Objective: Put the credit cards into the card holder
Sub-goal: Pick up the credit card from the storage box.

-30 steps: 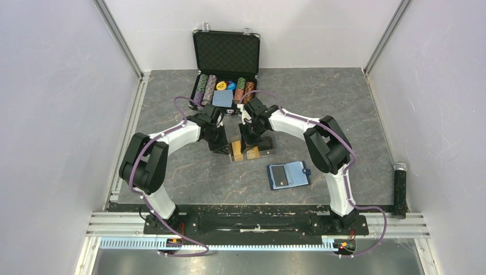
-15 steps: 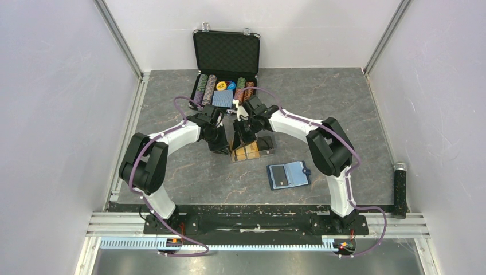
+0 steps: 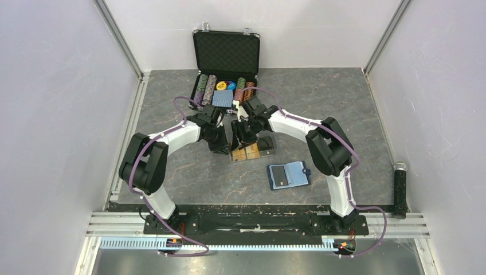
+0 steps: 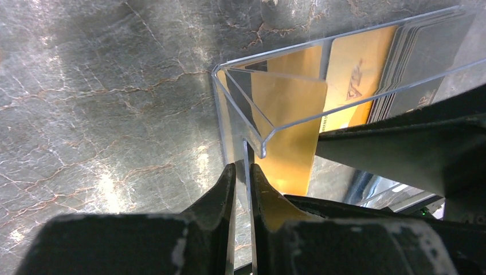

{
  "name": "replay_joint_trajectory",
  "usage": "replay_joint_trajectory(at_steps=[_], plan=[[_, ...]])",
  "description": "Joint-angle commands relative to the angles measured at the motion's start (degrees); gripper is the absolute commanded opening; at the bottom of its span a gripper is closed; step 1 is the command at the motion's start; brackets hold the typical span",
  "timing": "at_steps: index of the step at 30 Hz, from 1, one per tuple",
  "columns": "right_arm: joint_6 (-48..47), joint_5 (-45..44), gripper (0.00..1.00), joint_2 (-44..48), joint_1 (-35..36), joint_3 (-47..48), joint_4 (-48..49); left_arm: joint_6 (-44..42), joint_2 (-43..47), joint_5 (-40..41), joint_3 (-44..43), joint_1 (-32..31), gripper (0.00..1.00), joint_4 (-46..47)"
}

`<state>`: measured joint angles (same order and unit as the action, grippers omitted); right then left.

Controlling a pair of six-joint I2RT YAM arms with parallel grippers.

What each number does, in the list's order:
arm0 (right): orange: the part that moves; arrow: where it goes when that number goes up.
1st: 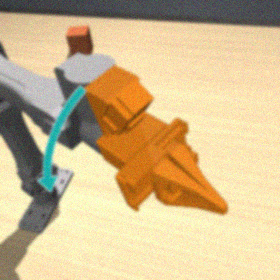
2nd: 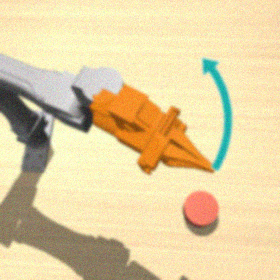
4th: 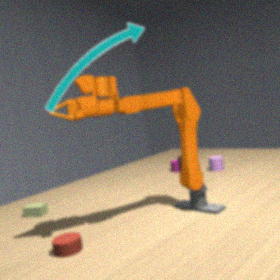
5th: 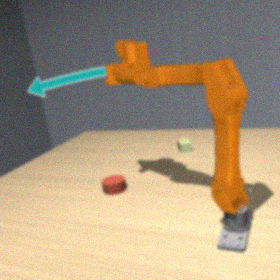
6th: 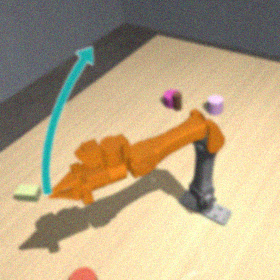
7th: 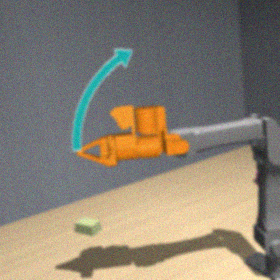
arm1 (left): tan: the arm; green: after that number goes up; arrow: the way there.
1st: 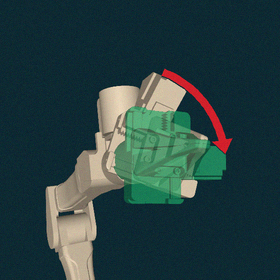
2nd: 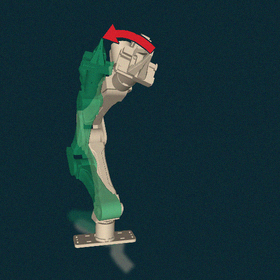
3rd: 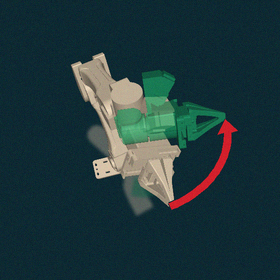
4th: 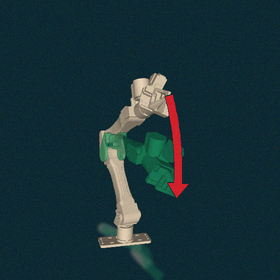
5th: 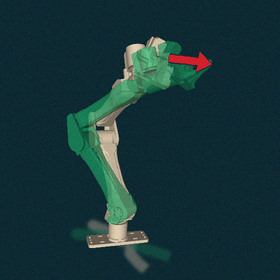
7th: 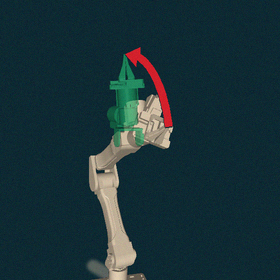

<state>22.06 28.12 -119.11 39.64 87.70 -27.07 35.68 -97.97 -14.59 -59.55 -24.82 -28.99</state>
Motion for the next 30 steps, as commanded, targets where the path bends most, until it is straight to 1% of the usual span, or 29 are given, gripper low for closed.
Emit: replay_joint_trajectory(at_steps=[1,3,5,7,8,9,10,12,13,15,20,22,26,30], plan=[[-1.38,-1.13,0.47,-1.8,0.34,1.2,-0.18,-0.3,-0.68,0.96,2.11,-0.73,0.08,-0.63],[-1.46,-1.14,0.51,-2.12,0.36,1.24,-0.28,-0.31,-0.73,0.99,2.07,-0.77,0.08,-0.63],[-1.58,-1.04,0.52,-2.41,0.35,1.25,-0.28,-0.27,-0.82,0.84,1.9,-0.8,0.08,-0.67],[-1.63,-0.78,0.51,-2.63,0.31,1.26,-0.3,-0.26,-0.75,0.96,1.88,-0.79,0.08,-0.67],[-1.6,-0.57,0.49,-2.66,0.35,1.28,-0.27,-0.34,-0.79,0.96,1.89,-0.68,0.08,-0.75],[-1.6,-0.32,0.41,-2.7,0.35,1.37,-0.05,-0.35,-0.73,0.97,1.89,-0.75,0.08,-0.72],[-1.55,-0.24,0.27,-2.71,0.35,1.42,-0.01,-0.36,-0.74,0.97,1.89,-0.68,0.08,-0.71],[-1.33,0.47,0.11,-2.66,0.35,1.49,0.5,-0.39,-0.73,1.01,1.98,-0.75,0.08,-0.81],[-1.13,0.62,0.05,-2.58,0.29,1.57,0.52,-0.36,-0.69,1.05,1.98,-0.72,0.08,-0.8],[-1.06,0.72,0.0,-2.53,0.35,1.64,0.55,-0.35,-0.68,1.05,1.98,-0.73,0.08,-0.8],[-1.05,0.24,0.0,-0.86,0.2,1.46,0.27,-0.48,0.41,1.83,1.48,-0.67,0.08,-1.47],[-1.03,-0.46,0.0,0.67,0.06,1.41,0.17,-0.62,1.36,2.38,0.88,-0.69,0.11,-2.28],[-0.5,-0.92,0.02,3.94,-0.94,1.28,0.18,-0.87,4.84,3.0,-0.63,-0.67,0.25,-3.1],[0.51,-0.24,0.0,6.94,-2.05,0.32,0.7,-1.35,9.3,2.57,-2.77,-0.67,0.37,-2.66]])
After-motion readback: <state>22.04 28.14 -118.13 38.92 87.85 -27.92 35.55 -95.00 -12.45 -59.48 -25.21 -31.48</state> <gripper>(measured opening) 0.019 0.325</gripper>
